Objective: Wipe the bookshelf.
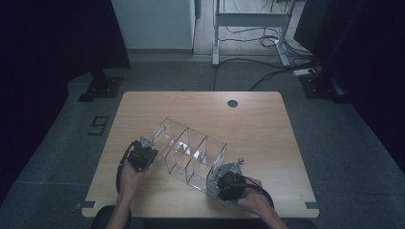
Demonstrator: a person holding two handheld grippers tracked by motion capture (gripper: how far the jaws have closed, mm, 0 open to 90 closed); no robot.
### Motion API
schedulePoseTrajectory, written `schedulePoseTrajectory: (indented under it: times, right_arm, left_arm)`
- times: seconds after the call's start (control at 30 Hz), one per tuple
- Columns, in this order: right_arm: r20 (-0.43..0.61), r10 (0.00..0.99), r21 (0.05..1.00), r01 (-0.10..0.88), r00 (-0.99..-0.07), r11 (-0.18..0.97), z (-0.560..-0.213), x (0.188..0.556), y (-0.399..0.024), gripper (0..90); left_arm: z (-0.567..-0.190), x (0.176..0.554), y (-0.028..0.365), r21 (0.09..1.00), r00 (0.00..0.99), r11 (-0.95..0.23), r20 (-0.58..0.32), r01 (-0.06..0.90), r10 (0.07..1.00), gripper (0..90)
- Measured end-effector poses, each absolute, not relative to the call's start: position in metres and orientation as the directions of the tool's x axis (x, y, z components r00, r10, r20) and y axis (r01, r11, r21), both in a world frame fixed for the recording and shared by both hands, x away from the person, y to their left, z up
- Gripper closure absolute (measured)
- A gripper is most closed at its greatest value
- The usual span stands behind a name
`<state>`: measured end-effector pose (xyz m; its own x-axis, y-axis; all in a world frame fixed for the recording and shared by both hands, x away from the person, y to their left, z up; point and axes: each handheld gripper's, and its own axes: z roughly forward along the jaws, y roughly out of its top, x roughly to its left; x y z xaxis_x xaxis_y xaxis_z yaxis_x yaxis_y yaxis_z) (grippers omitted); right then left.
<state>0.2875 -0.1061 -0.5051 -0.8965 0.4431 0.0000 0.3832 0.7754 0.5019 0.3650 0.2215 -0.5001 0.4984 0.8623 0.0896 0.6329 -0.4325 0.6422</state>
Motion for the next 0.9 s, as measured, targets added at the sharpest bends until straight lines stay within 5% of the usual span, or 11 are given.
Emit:
schedulePoseTrajectory:
  times: [0.9]
  right_arm:
    - [-0.018, 0.503, 0.544, 0.413, -0.864, 0.73, -0.475, 0.295, -0.134, 65.7]
  left_arm:
    - [-0.504, 0.367, 0.226, 0.643, 0.524, -0.441, 0.072, 0.627, 0.849, 85.5]
